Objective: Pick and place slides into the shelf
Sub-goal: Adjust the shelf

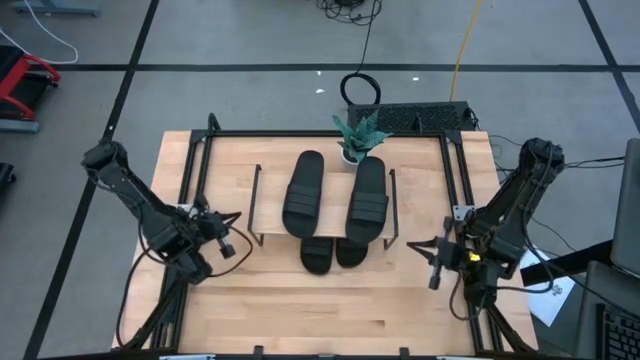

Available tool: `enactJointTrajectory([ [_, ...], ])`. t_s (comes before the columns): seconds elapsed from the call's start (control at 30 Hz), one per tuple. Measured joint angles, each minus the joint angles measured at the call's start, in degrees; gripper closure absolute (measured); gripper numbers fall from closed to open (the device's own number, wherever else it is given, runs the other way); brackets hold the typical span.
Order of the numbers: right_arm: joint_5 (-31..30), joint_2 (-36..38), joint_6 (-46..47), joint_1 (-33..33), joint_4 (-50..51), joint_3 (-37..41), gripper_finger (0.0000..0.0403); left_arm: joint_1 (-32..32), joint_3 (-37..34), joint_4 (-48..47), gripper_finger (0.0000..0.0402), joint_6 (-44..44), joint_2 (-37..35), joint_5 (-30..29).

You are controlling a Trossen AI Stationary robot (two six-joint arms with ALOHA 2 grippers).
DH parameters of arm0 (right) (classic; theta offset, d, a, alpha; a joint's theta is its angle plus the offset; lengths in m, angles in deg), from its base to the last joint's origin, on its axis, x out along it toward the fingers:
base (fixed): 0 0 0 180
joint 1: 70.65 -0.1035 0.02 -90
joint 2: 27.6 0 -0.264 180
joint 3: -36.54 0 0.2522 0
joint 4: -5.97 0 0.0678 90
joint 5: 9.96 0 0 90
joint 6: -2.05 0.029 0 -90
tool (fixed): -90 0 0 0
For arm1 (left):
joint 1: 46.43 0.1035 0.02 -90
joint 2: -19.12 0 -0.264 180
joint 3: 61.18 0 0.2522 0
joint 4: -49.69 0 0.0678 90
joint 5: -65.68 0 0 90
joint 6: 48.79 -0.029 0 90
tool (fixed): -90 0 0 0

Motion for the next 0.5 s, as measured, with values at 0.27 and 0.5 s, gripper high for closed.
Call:
enactJointTrajectory([
  [0.27,-1.5,-0.38,0.86,2.9,2.54,-0.02,0.0403,3.18,0.0,14.81,0.04,-17.21,0.0,2.94],
  [0.5,1.78,-0.85,5.82,5.47,8.71,-0.02,0.0403,6.02,0.01,15.28,0.0401,-18.61,0.0,5.88],
])
